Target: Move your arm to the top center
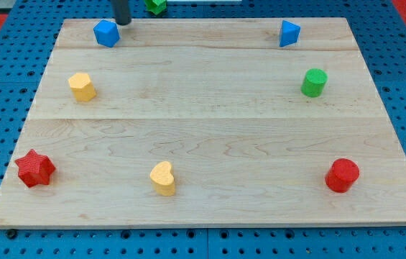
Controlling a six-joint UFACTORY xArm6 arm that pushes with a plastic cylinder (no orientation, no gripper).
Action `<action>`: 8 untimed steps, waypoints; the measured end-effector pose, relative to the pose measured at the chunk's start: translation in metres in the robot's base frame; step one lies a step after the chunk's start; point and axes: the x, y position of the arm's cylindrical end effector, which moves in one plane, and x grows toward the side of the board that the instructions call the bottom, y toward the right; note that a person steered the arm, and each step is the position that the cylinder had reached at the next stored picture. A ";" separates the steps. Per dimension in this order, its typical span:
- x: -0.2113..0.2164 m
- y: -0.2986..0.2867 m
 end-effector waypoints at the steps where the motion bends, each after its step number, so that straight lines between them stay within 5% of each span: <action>1: 0.024 -0.010; 2: 0.032 -0.049; 6: 0.005 -0.045; 8: 0.013 0.087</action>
